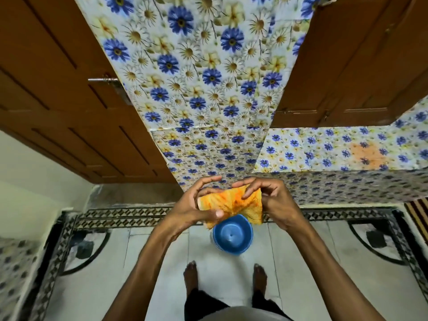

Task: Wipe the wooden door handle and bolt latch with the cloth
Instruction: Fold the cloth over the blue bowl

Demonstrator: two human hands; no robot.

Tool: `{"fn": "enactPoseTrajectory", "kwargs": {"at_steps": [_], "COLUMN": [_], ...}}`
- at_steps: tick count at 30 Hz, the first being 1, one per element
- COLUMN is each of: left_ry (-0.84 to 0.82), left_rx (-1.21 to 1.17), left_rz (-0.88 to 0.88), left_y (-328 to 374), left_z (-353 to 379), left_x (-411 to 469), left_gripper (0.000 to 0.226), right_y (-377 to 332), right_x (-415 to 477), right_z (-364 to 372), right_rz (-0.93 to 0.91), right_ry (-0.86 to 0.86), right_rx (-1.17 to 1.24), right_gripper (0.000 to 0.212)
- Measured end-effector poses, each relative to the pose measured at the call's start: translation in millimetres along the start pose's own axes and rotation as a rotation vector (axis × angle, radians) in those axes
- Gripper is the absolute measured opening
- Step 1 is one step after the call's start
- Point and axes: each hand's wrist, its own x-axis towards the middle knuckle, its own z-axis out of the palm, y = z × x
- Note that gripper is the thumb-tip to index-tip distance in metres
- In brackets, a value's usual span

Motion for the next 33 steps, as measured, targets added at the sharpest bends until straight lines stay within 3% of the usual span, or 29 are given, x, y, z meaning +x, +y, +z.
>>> {"fn": "enactPoseTrajectory", "kwargs": {"at_steps": [2, 4, 10, 13, 15, 17, 20, 24, 27, 29, 33], "left_ry": [0.039, 0.116, 0.414, 0.456, 0.465, 0.464, 0.459, 0.473, 0.555, 0.651, 0.775], "left_rx": [0.127, 0.229, 0.086, 0.097, 0.185, 0.265, 0.254, 0.056, -0.121, 0.005, 0.365], "left_rz": [0.024, 0.055, -0.120, -0.209, -0.256, -0.289, -0.339, -0.409, -0.495, -0.505, -0.440], "left_y": [-7, -16, -74, -130, -172, -220, -311, -450, -553, -608, -705], "left_z": [24, 42, 60, 57, 54, 49, 39, 25, 12, -1, -27], "left_x": [9, 17, 45, 66, 81, 103, 139, 186, 227, 249, 277], "left_gripper": [0.078, 0.065, 0.024, 0.029, 0.043, 0.065, 0.081, 0.074, 0.049, 0.052, 0.045], "right_y": [-1, 10, 98, 151, 189, 243, 334, 474, 579, 640, 748], "right_x": [-1, 0, 10, 9, 8, 5, 1, 9, 24, 36, 58], "right_z": [-20, -38, -68, -76, -85, -95, -105, -122, -130, -134, -140], "right_rz": [0.040, 0.114, 0.612, 0.823, 0.924, 0.972, 0.988, 1.017, 1.097, 1.115, 1.034], "right_ry": [-0.013, 0.015, 0.098, 0.201, 0.229, 0.168, 0.108, 0.145, 0.197, 0.230, 0.341], "right_rx": [0.055, 0.083, -0.220, 0.104, 0.414, 0.517, 0.332, 0.267, 0.264, 0.171, 0.004], "right_gripper": [0.026, 0.029, 0.025, 0.032, 0.052, 0.064, 0.041, 0.045, 0.042, 0.037, 0.048]}}
